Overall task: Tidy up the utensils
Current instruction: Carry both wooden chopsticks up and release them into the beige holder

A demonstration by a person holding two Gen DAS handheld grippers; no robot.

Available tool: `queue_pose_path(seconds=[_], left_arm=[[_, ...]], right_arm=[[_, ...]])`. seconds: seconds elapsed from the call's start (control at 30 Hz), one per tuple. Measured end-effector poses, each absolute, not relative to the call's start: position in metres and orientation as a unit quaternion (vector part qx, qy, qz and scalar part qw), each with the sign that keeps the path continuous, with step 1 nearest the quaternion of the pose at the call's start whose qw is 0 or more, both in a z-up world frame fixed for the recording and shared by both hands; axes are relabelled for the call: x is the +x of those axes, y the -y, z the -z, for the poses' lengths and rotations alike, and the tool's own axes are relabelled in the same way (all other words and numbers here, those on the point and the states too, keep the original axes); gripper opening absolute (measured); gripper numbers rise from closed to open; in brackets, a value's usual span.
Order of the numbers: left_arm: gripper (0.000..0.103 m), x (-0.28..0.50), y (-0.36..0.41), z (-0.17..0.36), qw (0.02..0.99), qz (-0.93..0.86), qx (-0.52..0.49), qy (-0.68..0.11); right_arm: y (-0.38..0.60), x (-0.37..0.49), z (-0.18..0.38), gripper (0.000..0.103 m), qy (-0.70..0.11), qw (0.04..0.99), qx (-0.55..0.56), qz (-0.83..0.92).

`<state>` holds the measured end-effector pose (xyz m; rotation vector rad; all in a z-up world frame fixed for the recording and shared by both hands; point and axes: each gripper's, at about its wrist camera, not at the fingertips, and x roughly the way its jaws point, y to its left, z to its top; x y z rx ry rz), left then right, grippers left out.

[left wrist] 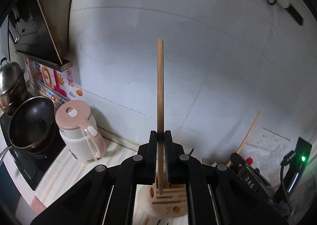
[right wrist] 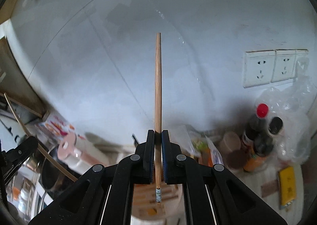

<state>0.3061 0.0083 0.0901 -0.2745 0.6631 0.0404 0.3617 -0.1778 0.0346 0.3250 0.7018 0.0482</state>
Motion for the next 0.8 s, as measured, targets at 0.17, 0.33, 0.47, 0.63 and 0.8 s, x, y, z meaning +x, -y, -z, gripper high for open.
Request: queue_pose_path(seconds=[0.17, 0.33, 0.47, 0.63, 0.8], left_arm=[[0.004, 0.335, -0.007, -0.063, 0.924, -0.026, -0.153, -0.350], [0.004, 0.356, -0.007, -0.035, 0.914, -0.034, -0.162, -0.371], [0.004, 0.368, -0.003, -0.018, 0.909, -0.035, -0.159, -0.384], [0.005, 0.376, 0.005, -0.002, 0.899, -0.023, -0.143, -0.413], [0.009, 0.369, 0.012, -0.001, 0.884, 0.012, -0.128, -0.449]], right_arm=[[0.180, 0.382, -0.016, 0.007, -0.315, 0.931, 0.183, -0.024], [0.178, 0.397, 0.000, 0.007, -0.303, 0.933, 0.192, -0.034], [0.171, 0.404, 0.014, 0.007, -0.307, 0.933, 0.184, -0.045], [0.166, 0.408, 0.026, 0.007, -0.329, 0.928, 0.165, -0.050], [0.162, 0.407, 0.030, 0.008, -0.384, 0.909, 0.140, -0.081]])
